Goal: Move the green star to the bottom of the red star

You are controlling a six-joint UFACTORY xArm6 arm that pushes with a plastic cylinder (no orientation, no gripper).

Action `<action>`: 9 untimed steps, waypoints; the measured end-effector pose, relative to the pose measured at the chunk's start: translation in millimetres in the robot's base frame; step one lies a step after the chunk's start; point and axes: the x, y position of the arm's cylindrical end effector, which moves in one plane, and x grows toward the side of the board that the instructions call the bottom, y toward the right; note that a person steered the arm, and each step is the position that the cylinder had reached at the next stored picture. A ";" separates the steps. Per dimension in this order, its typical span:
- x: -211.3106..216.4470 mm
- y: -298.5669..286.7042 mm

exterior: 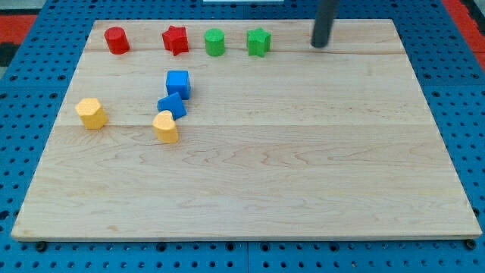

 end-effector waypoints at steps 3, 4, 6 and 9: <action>45.7 -59.3; 56.3 -59.4; 3.1 -93.1; 55.5 -55.1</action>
